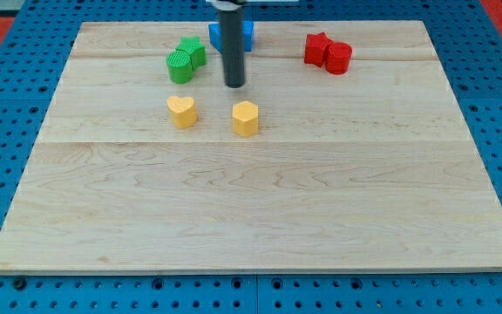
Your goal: Separate red star and red circle
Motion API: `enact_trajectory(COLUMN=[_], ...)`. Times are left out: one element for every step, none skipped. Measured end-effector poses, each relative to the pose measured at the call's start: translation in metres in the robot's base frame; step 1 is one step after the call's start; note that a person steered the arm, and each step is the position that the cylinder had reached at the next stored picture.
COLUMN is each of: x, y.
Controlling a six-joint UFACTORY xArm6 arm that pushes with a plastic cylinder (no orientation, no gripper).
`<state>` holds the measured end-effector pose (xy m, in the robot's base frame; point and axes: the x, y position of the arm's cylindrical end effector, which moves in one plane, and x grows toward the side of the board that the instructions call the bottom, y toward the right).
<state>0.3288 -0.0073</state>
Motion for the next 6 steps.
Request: enact_trajectory(x=[-0.012,-0.030,-0.049,-0.062,-0.062,-0.057], y=[0.039,0.075,0.097,0.116,0.134,0.132])
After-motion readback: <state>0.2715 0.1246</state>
